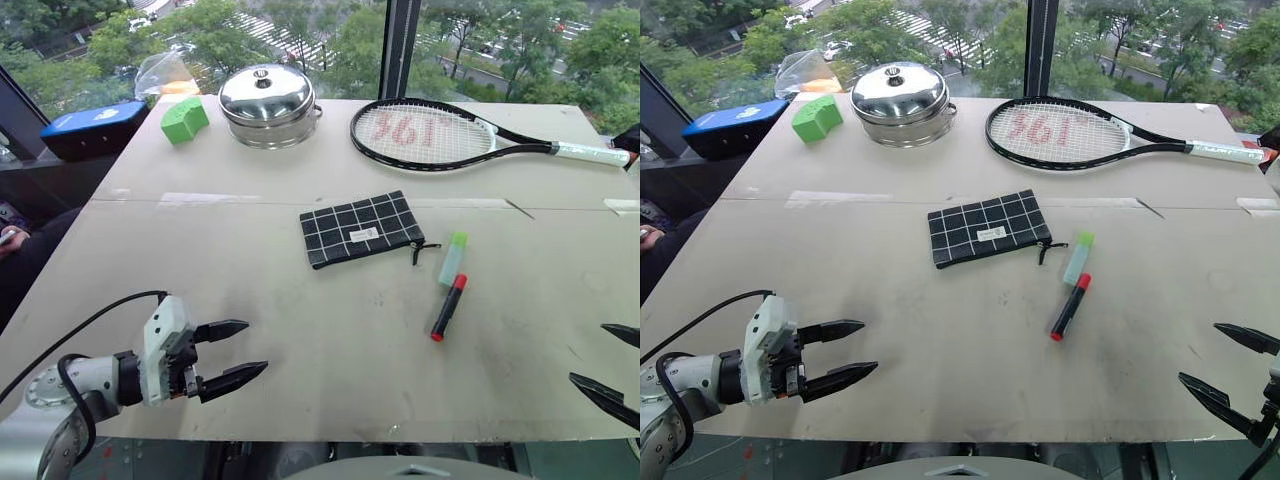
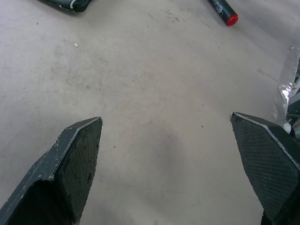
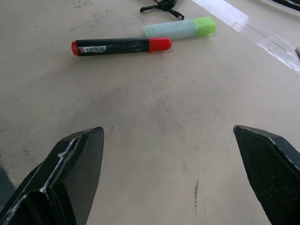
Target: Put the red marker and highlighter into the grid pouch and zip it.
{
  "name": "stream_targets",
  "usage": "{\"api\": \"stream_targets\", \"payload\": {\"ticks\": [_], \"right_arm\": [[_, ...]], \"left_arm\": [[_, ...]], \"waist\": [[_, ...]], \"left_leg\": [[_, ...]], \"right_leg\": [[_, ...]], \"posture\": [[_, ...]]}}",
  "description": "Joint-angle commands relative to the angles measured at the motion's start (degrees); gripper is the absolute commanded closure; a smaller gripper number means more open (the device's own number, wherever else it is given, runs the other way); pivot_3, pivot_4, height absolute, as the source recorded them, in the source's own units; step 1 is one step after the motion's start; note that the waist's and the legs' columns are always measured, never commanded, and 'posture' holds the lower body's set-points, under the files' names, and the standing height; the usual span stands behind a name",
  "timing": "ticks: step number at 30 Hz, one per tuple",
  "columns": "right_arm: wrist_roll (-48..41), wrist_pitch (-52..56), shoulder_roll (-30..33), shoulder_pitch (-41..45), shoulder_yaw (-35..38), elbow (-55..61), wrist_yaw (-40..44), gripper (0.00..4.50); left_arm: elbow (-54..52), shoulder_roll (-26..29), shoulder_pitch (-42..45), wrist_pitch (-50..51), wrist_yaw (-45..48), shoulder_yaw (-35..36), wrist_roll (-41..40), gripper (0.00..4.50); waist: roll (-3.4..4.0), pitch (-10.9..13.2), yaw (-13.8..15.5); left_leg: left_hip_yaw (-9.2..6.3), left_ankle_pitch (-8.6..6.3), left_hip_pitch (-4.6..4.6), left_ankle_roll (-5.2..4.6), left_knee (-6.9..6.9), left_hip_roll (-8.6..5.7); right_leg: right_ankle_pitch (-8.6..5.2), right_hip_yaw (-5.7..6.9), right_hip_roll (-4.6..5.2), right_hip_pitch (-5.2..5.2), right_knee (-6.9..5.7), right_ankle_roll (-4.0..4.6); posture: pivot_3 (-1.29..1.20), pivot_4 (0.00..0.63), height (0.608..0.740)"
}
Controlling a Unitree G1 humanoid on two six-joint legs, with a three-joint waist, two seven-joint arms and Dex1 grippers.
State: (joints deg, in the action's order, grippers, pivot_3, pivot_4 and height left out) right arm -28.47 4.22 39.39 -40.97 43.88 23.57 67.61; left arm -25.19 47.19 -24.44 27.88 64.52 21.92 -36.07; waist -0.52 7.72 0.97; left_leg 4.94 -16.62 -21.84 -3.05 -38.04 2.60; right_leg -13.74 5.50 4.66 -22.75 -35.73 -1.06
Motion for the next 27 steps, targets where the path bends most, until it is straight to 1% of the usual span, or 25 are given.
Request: {"api": "stream_targets", "payload": {"ticks": [1,3,4,6,8,11,12,14,15,18,20,22,27], "right_arm": [[-0.3,-0.7,-0.9,1.4,-0.7,0.8,-1.8,0.0],[-0.4,0.9,-1.7,3.0,-3.8,3.2,-4.6,0.0],[-0.4,1.4,-1.9,3.5,-4.5,4.0,-5.5,0.0],[-0.5,1.7,-1.8,4.0,-5.2,5.5,-6.3,0.0],[-1.7,2.4,-1.8,4.2,-5.9,9.0,-7.3,0.0],[-5.0,5.4,-1.4,4.1,-8.0,16.1,-8.9,0.0],[-5.8,6.3,-1.3,4.0,-8.8,18.3,-9.5,0.0],[-7.5,7.9,-1.1,4.1,-10.3,21.8,-10.8,0.0],[-8.4,8.7,-1.0,4.4,-11.0,23.4,-11.5,0.0],[-10.0,10.7,-0.4,5.8,-13.6,27.3,-13.6,0.0],[-9.9,11.2,-0.2,6.4,-14.3,27.7,-14.3,0.0],[-10.0,11.4,-0.1,6.4,-14.4,27.9,-14.5,0.0],[-10.4,10.4,-0.6,5.3,-14.0,28.1,-13.7,0.0]], "left_arm": [[-2.6,-1.0,4.5,2.0,-5.5,-0.9,-0.2,0.06],[-3.7,-4.4,12.7,4.4,-15.6,-3.9,2.2,0.06],[-4.2,-5.6,15.4,5.5,-18.9,-5.0,3.1,0.06],[-5.1,-6.3,18.4,5.6,-21.6,-7.1,5.6,0.06],[-5.9,-5.0,20.6,2.4,-23.5,-11.0,11.8,0.06],[-4.8,-1.4,22.6,-5.3,-28.0,-18.5,27.1,0.06],[-4.2,-0.8,23.0,-7.8,-29.3,-20.6,31.1,0.06],[-2.7,-0.3,23.7,-11.4,-30.5,-23.1,35.6,0.06],[-1.3,0.1,24.2,-14.3,-30.2,-24.0,37.2,0.06],[8.2,2.8,26.6,-28.2,-30.6,-26.0,44.1,0.06],[14.4,3.4,28.7,-34.7,-30.6,-27.0,46.1,0.06],[20.2,3.1,31.8,-40.7,-30.9,-28.8,48.5,0.06],[29.9,-0.8,38.2,-51.1,-32.5,-34.1,53.9,0.06]], "waist": [[0.01,0.0,0.0],[0.02,0.0,0.4],[0.04,0.0,0.8],[0.08,-0.1,1.0],[0.06,-0.1,0.9],[0.06,-0.1,0.9],[0.05,-0.1,1.0],[0.05,-0.1,1.2],[0.04,-0.1,1.3],[0.02,-0.1,1.3],[0.02,-0.1,1.3],[-0.01,-0.1,1.4],[-0.13,-0.2,1.5]], "left_leg": [[0.0,0.0,0.0,0.0,0.0,0.0],[-0.02,-0.01,0.0,0.01,-0.03,-0.01],[-0.04,-0.04,-0.01,0.07,-0.08,-0.03],[0.0,-0.1,-0.02,0.17,-0.24,-0.05],[0.09,0.02,0.03,-0.01,-0.24,-0.06],[0.12,0.04,-0.01,-0.02,-0.12,-0.06],[0.11,0.04,0.0,-0.02,-0.08,-0.05],[0.1,0.03,0.03,-0.01,0.02,-0.03],[0.09,0.03,0.02,-0.01,0.02,-0.03],[0.1,0.02,0.0,-0.03,-0.01,-0.03],[0.1,0.02,0.0,-0.03,-0.02,-0.03],[0.12,0.01,-0.01,-0.04,-0.03,-0.06],[0.1,-0.02,-0.09,-0.15,-0.05,-0.2]], "right_leg": [[0.0,0.0,0.0,0.0,0.0,0.0],[-0.02,0.0,0.02,0.02,0.01,-0.03],[-0.06,0.01,0.05,0.04,-0.01,-0.11],[0.01,-0.03,0.05,0.07,-0.06,-0.04],[0.13,-0.09,0.04,0.08,-0.08,0.16],[0.15,-0.09,-0.03,0.06,-0.07,0.2],[0.15,-0.09,-0.08,0.06,-0.06,0.2],[0.14,-0.09,-0.1,0.06,-0.04,0.21],[0.14,-0.09,-0.09,0.05,-0.03,0.21],[0.14,-0.09,-0.03,-0.03,0.01,0.21],[0.15,-0.07,0.01,-0.04,0.01,0.22],[0.15,-0.06,0.1,-0.04,0.01,0.21],[0.15,0.05,0.25,-0.04,0.01,0.19]], "posture": [[0.0,0.15,0.74],[0.0,0.15,0.74],[0.0,0.15,0.74],[0.0,0.15,0.74],[0.0,0.15,0.74],[0.0,0.15,0.74],[0.0,0.15,0.74],[0.0,0.15,0.74],[0.0,0.15,0.74],[0.0,0.15,0.74],[0.0,0.15,0.74],[0.0,0.15,0.74],[0.0,0.15,0.74]]}}
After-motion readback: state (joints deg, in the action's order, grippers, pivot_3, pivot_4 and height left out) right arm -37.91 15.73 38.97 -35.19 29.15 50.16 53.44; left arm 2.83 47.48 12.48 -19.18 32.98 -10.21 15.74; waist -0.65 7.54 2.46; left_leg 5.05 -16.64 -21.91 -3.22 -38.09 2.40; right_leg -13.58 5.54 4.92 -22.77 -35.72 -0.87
